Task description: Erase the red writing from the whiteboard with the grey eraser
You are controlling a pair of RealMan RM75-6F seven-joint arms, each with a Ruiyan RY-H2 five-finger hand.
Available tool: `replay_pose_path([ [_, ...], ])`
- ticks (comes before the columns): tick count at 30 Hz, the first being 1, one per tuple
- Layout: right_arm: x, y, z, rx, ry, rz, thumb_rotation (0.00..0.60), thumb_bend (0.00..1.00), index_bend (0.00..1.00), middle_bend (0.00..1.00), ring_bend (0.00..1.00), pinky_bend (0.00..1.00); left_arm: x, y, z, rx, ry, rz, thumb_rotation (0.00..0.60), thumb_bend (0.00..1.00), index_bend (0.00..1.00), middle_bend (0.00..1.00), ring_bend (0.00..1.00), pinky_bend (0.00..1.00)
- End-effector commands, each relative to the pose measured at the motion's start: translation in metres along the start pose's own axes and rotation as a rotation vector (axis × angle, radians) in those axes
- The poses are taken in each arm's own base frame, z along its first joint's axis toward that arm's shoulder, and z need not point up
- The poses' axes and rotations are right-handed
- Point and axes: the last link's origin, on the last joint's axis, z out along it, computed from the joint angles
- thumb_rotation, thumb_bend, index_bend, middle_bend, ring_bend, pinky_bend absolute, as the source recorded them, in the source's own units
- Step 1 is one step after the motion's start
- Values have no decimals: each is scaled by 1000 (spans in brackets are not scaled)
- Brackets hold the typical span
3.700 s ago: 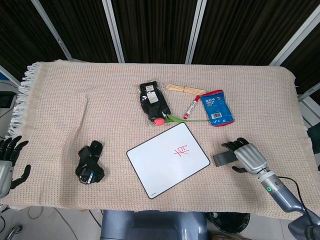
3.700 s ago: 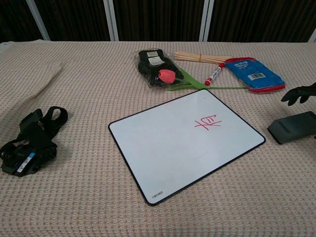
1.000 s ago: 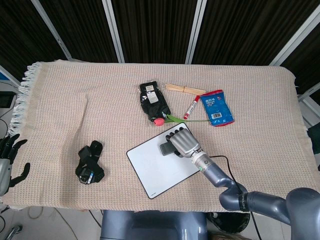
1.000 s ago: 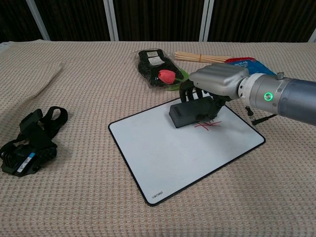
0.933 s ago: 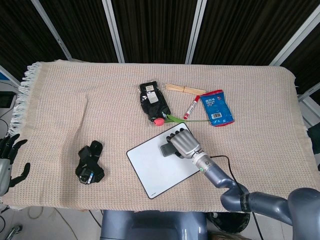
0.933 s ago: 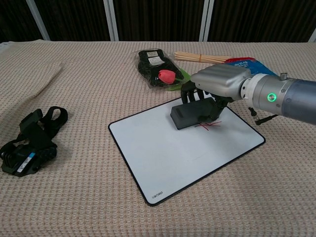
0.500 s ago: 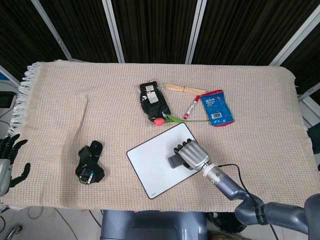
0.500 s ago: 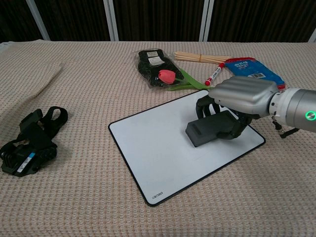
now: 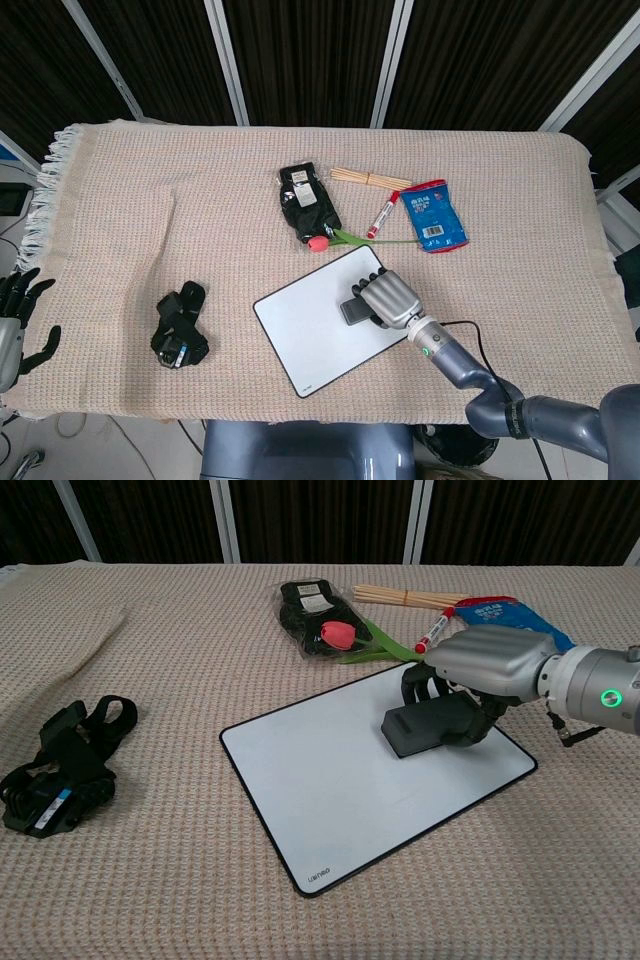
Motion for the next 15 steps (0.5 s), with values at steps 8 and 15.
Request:
replay_pose_path([
  [8,10,14,34,-83,19,16,600,437,480,489,510,380,1,0,1,0,1,-1,600,384,170,37,0,36],
  [15,8,18,28,-94,23,37,600,438,480,489,510,380,1,0,1,1,3,-5,600,384,171,37,0,36],
])
